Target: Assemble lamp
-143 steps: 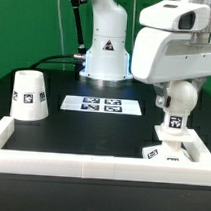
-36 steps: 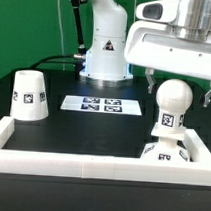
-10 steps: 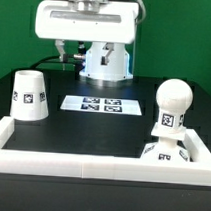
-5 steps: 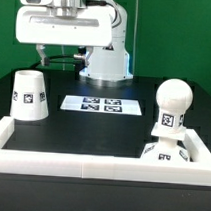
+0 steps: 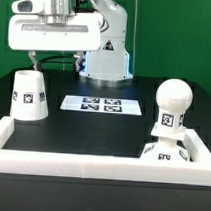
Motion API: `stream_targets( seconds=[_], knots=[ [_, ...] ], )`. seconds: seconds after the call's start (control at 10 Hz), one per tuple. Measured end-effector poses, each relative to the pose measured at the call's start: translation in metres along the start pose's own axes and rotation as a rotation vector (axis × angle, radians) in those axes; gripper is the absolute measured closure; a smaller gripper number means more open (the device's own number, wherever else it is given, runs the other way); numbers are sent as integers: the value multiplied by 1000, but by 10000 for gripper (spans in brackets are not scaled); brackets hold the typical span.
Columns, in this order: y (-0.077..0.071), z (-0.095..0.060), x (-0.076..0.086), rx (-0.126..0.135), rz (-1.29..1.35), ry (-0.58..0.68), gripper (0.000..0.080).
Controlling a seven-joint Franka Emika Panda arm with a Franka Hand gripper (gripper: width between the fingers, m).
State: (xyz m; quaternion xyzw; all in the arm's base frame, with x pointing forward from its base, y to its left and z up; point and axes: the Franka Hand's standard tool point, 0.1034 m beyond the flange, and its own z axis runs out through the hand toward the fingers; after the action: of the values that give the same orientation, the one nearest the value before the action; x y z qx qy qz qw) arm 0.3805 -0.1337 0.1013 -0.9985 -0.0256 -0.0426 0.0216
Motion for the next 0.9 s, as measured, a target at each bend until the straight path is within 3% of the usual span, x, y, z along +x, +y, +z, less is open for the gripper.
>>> stream_targets(
  seconds=[0.1, 0.6, 0.7, 0.8, 0.9],
  knots=[
    [2, 3, -9, -2, -18, -2, 100],
    [5, 3, -10, -5, -38, 0, 100],
    [6, 2, -7, 7, -46, -17, 100],
    [17, -6, 19, 12, -56, -20, 100],
    [21, -5, 29, -1, -63, -9, 100]
  ],
)
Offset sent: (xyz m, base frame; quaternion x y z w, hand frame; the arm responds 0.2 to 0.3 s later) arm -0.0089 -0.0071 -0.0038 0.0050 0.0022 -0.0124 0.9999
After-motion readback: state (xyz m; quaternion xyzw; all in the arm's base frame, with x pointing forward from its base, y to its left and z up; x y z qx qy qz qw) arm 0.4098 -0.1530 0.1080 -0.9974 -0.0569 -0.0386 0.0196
